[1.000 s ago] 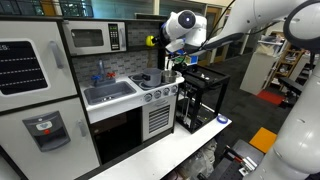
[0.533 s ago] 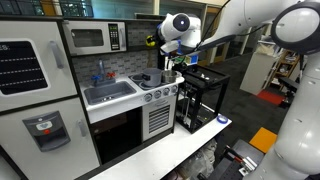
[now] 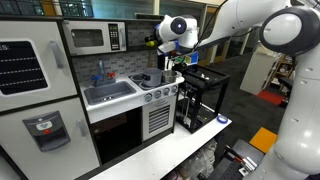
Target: Take the yellow object from the shelf and place it in the silver pot at the left
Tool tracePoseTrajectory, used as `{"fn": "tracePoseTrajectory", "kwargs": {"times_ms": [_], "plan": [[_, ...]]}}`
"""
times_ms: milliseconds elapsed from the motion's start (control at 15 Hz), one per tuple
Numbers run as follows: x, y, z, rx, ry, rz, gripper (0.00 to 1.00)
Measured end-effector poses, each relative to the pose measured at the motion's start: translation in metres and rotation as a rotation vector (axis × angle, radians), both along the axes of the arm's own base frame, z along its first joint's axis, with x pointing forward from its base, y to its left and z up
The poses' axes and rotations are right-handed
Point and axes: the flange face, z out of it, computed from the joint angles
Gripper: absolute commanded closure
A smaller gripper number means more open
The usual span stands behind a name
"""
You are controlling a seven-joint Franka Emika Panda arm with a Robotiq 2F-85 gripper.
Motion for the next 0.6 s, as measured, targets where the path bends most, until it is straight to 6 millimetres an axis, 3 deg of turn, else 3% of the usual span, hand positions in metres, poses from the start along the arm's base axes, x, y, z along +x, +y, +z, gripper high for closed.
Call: {"fn": "tracePoseTrajectory", "kwargs": {"times_ms": [600], "plan": [[0.019, -0.006, -0.006, 0.045, -0.041, -0.007, 0.0]]}}
